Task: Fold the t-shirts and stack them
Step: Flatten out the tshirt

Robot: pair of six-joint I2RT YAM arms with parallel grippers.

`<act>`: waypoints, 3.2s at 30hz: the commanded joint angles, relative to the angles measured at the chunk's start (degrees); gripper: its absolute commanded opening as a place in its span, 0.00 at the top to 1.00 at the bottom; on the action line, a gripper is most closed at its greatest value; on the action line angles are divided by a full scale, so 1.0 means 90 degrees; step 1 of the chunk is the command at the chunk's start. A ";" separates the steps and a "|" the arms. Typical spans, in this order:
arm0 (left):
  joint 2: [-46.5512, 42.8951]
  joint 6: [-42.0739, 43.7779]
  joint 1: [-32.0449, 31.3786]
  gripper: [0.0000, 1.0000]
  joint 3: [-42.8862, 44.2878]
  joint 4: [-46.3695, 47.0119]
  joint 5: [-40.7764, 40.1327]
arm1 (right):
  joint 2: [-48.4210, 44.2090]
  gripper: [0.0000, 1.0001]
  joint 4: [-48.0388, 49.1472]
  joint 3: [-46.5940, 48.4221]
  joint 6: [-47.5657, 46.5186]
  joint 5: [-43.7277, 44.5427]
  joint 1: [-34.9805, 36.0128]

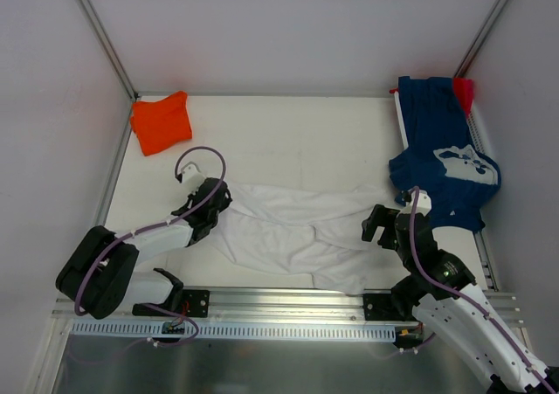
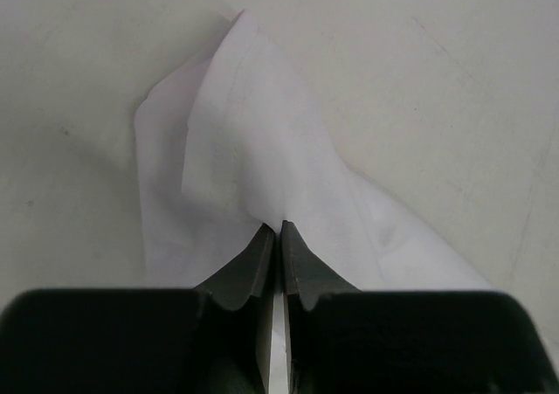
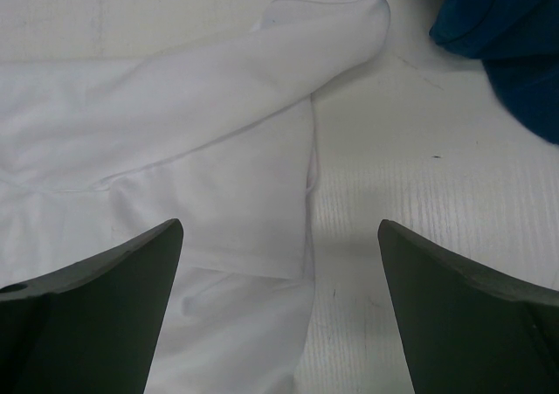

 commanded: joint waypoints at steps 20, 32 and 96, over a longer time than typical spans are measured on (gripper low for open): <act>-0.1510 0.0248 -0.0066 1.00 -0.0231 -0.0838 -0.0449 | 0.1737 0.01 0.2043 -0.0174 0.0370 -0.0566 0.0014; -0.1892 0.0424 -0.0065 1.00 -0.0426 -0.0985 -0.0557 | 0.1006 0.05 0.1100 -0.1013 0.2371 -0.0401 0.0092; -0.1403 0.0346 -0.0056 1.00 -0.0426 -0.0789 -0.0478 | 0.3036 0.18 0.1839 -0.0408 0.2283 -0.0029 0.0903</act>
